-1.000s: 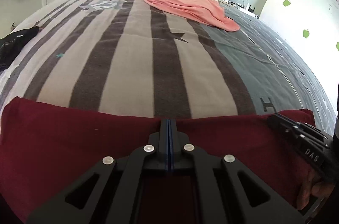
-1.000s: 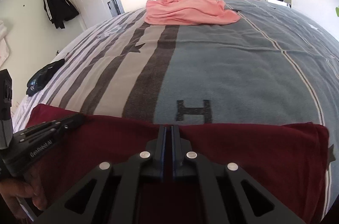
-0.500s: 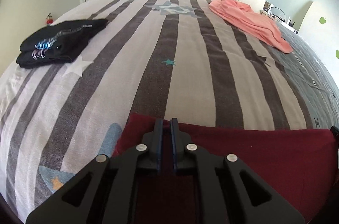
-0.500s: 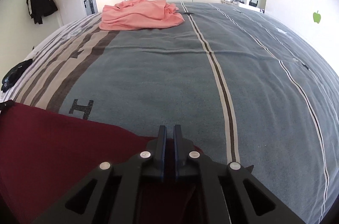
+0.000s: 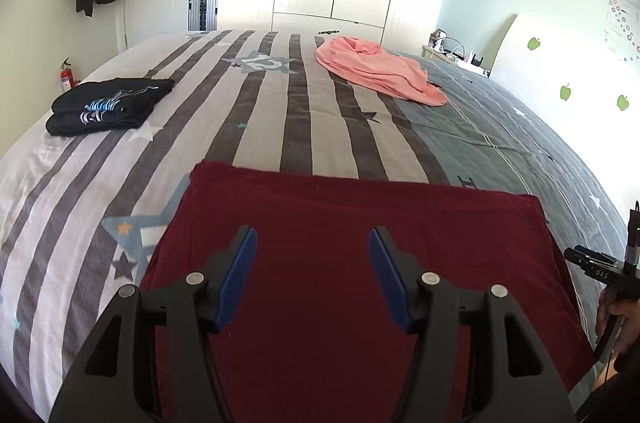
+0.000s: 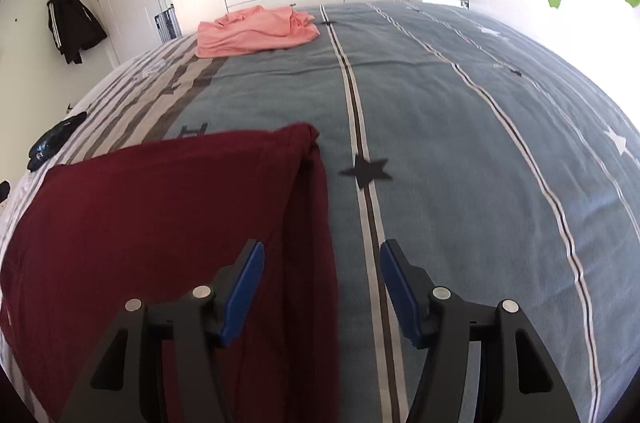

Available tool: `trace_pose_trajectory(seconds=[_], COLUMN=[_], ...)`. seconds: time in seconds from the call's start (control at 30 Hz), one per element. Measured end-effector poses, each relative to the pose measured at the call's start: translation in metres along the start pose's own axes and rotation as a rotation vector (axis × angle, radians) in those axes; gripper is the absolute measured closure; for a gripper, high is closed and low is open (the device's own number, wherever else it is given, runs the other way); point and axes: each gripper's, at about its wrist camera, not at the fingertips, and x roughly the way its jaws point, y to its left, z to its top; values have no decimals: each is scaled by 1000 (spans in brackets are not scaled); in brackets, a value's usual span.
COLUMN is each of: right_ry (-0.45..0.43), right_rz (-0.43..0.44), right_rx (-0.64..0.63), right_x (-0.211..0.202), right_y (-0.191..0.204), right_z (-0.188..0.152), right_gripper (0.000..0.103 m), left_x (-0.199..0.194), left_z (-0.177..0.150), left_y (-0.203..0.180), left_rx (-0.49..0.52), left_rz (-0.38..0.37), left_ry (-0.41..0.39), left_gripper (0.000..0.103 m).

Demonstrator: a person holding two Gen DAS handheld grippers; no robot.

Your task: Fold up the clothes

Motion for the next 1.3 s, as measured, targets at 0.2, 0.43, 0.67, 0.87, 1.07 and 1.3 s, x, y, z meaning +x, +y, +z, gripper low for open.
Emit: trace_pose_trajectory(seconds=[0.2, 0.43, 0.67, 0.87, 1.07, 1.3], right_ry=[55, 110, 137, 135, 51, -43], right_rz=[42, 7, 68, 71, 71, 188], right_rx=[1, -19, 78, 7, -9, -127], right_x=[-7, 2, 8, 6, -35, -89], right_y=[9, 22, 3, 18, 45, 161], right_z=[-35, -54, -47, -45, -25, 35], right_gripper=[47, 46, 53, 95, 97, 99], left_x=[-42, -63, -65, -61, -71, -99], left_z=[-27, -26, -21, -25, -23, -19], left_y=[16, 32, 64, 81, 108, 162], left_rx=[-32, -33, -62, -106, -128, -189], left_rz=[21, 61, 89, 70, 63, 81], left_ry=[13, 4, -6, -13, -37, -80], left_gripper=[47, 47, 47, 47, 47, 47])
